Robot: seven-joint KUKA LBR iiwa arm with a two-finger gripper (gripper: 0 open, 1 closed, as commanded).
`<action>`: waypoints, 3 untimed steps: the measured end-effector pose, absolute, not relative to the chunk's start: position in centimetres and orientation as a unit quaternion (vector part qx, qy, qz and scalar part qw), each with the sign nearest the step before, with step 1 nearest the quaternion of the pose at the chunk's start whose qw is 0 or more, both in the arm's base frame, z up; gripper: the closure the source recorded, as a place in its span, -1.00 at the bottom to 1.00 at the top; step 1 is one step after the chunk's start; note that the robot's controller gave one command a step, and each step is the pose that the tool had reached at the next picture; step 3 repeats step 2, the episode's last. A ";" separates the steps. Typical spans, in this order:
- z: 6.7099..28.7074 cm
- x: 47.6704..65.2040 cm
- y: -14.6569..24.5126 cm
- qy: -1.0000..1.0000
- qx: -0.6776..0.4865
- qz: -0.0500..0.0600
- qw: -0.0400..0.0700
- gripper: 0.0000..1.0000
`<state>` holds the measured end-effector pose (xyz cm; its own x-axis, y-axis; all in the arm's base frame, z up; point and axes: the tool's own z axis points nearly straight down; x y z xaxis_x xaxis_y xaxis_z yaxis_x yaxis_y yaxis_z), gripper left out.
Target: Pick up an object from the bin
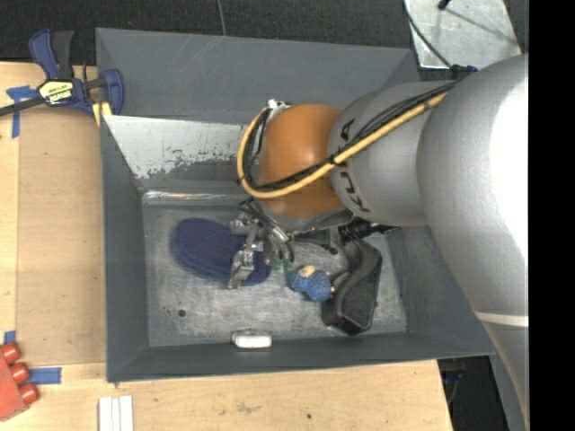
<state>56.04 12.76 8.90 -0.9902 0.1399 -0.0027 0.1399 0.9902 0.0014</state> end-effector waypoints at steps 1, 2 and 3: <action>19.4 55.9 14.0 0.998 0.055 0.002 0.005 1.00; 28.8 55.8 17.2 0.993 -0.121 0.001 0.005 1.00; 28.8 55.8 17.2 0.993 -0.121 0.001 0.005 1.00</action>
Offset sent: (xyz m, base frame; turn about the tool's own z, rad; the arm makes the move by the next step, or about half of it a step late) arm -0.0037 0.0118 0.0998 -0.0282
